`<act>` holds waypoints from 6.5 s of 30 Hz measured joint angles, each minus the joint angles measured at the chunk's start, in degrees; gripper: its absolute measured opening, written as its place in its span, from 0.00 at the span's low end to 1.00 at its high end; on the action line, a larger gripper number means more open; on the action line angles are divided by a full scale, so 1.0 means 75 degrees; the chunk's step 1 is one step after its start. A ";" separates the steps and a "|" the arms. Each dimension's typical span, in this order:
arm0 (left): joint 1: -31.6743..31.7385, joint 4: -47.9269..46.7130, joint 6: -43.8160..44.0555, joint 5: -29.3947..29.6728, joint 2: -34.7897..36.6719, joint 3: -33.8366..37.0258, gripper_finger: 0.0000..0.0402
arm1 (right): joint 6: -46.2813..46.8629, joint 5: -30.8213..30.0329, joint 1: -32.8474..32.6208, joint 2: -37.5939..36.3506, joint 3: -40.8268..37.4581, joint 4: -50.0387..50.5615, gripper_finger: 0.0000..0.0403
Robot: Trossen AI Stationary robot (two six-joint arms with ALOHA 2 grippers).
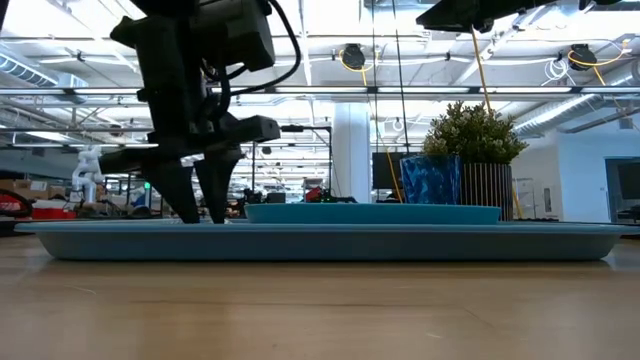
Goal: Pick and place plate/cup/fork/spoon on tray
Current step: Adjust the yellow spoon, then adjust the blue tray
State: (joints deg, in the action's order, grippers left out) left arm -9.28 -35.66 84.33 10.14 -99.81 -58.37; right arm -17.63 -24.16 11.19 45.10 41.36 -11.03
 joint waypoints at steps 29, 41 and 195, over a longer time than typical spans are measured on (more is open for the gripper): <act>0.0050 -0.0046 0.0408 0.0022 -0.0031 -0.0003 0.32 | -0.0029 0.0031 0.0011 0.0003 0.0000 -0.0145 0.44; 0.0058 0.0240 0.0425 0.0023 -0.0050 -0.0003 0.32 | -0.0029 0.0036 0.0014 0.0006 0.0000 -0.0151 0.44; -0.1760 -0.0095 0.2334 -0.0642 -0.0052 -0.0006 0.32 | -0.0002 0.0065 0.0011 0.0003 0.0000 -0.0116 0.44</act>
State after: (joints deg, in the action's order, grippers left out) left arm -22.48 -36.37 101.84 5.32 -100.20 -58.41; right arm -17.64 -23.67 11.27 45.12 41.36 -11.90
